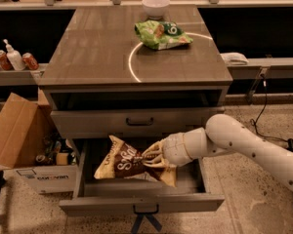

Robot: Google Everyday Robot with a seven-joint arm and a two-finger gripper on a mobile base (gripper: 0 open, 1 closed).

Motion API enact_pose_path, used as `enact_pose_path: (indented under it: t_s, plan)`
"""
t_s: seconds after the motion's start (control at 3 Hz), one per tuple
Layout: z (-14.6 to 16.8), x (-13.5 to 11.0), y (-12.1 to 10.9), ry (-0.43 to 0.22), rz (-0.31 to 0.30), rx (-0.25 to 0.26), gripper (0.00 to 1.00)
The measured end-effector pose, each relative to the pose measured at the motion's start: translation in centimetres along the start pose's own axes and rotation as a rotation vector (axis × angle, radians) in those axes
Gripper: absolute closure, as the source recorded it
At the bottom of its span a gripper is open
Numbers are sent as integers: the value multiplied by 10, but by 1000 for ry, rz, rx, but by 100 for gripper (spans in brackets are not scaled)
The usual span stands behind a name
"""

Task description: Pick brown chip bag from middle drawer and place on counter

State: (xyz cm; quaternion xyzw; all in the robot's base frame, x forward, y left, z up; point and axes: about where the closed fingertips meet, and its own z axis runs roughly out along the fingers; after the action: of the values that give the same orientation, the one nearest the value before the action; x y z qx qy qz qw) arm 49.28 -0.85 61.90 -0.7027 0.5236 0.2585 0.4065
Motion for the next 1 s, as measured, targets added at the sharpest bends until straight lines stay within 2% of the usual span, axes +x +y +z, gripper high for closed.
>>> enact_pose_path:
  t_s: [0.67,1.0]
  plan:
    - [-74,-88,-44,34,-207,70,100]
    - [-106,-121,-65,45,-276,112,100]
